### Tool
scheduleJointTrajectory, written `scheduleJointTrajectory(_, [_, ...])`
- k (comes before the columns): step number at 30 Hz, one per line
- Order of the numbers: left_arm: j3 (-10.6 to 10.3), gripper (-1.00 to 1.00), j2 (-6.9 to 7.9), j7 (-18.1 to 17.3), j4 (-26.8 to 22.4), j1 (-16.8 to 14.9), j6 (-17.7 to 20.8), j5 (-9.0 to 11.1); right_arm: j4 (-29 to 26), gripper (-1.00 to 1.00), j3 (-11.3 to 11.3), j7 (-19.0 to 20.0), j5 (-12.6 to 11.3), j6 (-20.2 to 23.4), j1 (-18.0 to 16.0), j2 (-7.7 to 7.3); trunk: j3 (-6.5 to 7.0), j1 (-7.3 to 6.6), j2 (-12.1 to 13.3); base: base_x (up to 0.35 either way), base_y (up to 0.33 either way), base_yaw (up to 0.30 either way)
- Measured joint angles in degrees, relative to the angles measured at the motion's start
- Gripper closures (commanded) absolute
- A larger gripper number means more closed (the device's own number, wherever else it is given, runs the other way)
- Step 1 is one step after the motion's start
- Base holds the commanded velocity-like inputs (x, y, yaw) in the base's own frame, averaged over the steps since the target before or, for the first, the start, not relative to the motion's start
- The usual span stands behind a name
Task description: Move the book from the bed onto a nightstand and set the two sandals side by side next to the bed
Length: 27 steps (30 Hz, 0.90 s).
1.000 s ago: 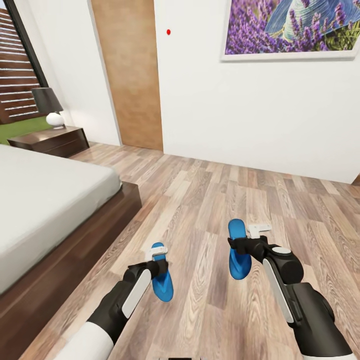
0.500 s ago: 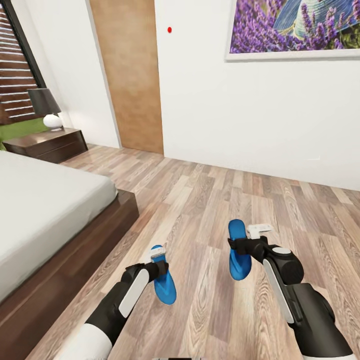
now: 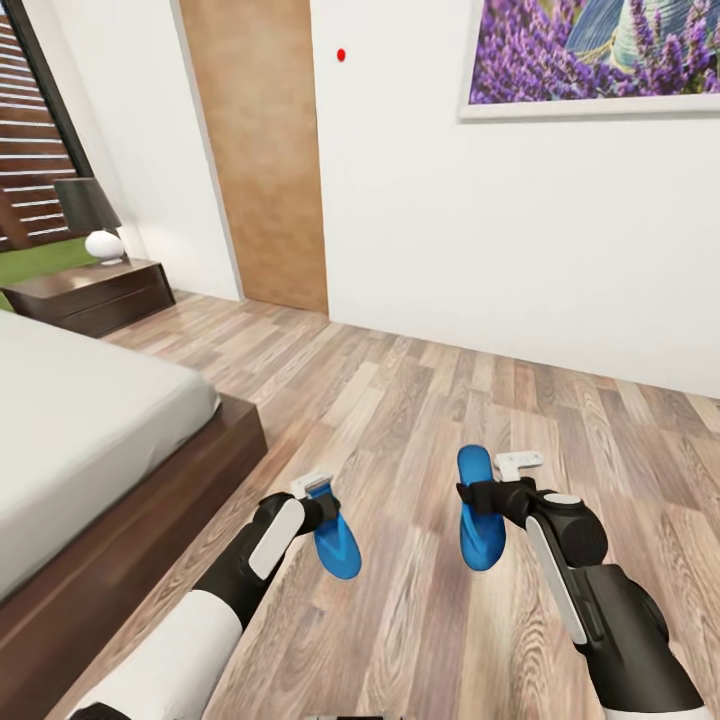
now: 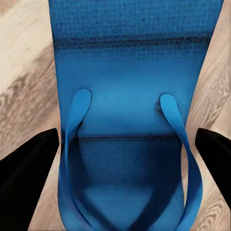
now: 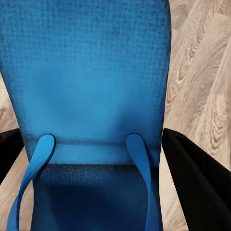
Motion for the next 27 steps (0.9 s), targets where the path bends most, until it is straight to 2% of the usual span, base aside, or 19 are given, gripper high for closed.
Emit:
scheduleJointTrajectory(9, [0.0, 1.00, -0.08, 1.9, 0.5, -0.1, -0.4, 0.1, 0.0, 1.00, 0.0, 0.0, 0.0, 0.1, 0.1, -0.02, 0.00, 0.00, 0.0, 0.300, -0.203, 0.002])
scheduleJointTrajectory(12, [0.1, 1.00, -0.11, 3.3, 0.8, -0.1, -1.6, 0.1, 0.0, 1.00, 0.0, 0.0, 0.0, 0.0, 0.2, -0.03, 0.00, 0.00, 0.0, 0.282, -0.210, 0.000])
scheduleJointTrajectory(13, [0.1, 1.00, -0.13, 5.4, 1.1, -0.1, -3.0, 0.2, 0.0, 1.00, 0.0, 0.0, 0.0, 0.0, 0.2, 0.00, 0.00, 0.00, 0.0, 0.278, -0.211, 0.000])
scheduleJointTrajectory(16, [0.2, 1.00, -0.20, 6.9, 1.2, -0.1, -4.4, 0.5, 0.0, 1.00, 0.0, 0.0, 0.0, 0.0, 0.0, 0.01, 0.00, 0.00, 0.0, 0.276, -0.211, 0.000])
scheduleJointTrajectory(21, [0.3, 1.00, -0.24, 7.3, 1.6, -0.1, -5.9, 0.7, 0.0, 1.00, 0.1, 0.0, 0.0, 0.0, -0.2, 0.02, 0.00, 0.00, 0.0, 0.274, -0.212, 0.010])
scheduleJointTrajectory(23, [0.3, 1.00, -0.25, 7.4, 2.4, -0.1, -7.6, 1.9, 0.0, 1.00, 0.0, 0.0, 0.0, 0.0, -0.2, 0.02, 0.00, 0.00, 0.0, 0.273, -0.212, 0.110])
scheduleJointTrajectory(24, [0.2, 1.00, -0.23, 7.4, 2.7, -0.1, -8.3, 3.5, 0.0, 1.00, 0.0, 0.0, 0.0, 0.0, -0.3, 0.02, 0.00, 0.00, 0.0, 0.272, -0.213, 0.140])
scheduleJointTrajectory(25, [0.2, 1.00, -0.23, 7.4, 2.7, -0.1, -8.3, 3.5, 0.0, 1.00, 0.0, 0.0, 0.0, 0.0, -0.3, 0.02, 0.00, 0.00, 0.0, 0.268, -0.217, 0.179])
scheduleJointTrajectory(26, [0.2, 1.00, -0.22, 7.5, 3.0, -0.1, -8.7, 5.0, 0.0, 1.00, 0.0, 0.0, 0.0, 0.0, -0.3, 0.02, 0.00, 0.01, 0.0, 0.265, -0.220, 0.193])
scheduleJointTrajectory(27, [0.2, 1.00, -0.23, 7.5, 3.1, -0.1, -8.9, 5.6, 0.0, 1.00, 0.0, 0.0, 0.0, 0.0, -0.3, 0.02, 0.00, 0.01, 0.0, 0.263, -0.222, 0.205])
